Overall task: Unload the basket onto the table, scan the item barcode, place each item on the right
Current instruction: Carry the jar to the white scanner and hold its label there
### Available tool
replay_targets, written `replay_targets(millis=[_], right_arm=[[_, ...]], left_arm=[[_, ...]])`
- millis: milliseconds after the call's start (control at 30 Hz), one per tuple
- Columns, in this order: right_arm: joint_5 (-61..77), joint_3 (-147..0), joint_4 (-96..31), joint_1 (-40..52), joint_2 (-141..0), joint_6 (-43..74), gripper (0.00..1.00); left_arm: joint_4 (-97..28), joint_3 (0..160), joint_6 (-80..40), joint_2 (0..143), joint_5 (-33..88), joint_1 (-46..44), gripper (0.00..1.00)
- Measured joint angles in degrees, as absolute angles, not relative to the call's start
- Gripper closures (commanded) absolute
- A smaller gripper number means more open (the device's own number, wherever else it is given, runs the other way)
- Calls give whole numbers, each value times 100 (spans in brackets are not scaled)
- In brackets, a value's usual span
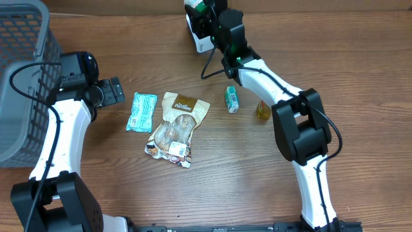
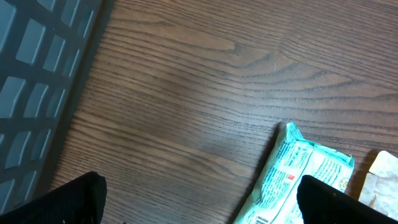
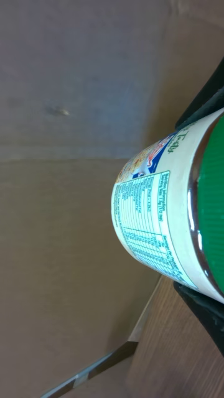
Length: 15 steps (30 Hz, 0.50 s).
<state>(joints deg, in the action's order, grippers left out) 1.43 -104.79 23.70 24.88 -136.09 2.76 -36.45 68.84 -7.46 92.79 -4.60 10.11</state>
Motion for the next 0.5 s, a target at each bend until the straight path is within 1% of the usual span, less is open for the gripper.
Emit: replay_targets(millis=[200,500], right_arm=[[143,-10479,2869,2491,-13994,80,76],[134,-10479,3135,2491,-14123,-582,75]], left_arm=[[-3645,6884,-744,9279,-460,1011,0],[-3645,6884,-746,9279,-460,1011,0]])
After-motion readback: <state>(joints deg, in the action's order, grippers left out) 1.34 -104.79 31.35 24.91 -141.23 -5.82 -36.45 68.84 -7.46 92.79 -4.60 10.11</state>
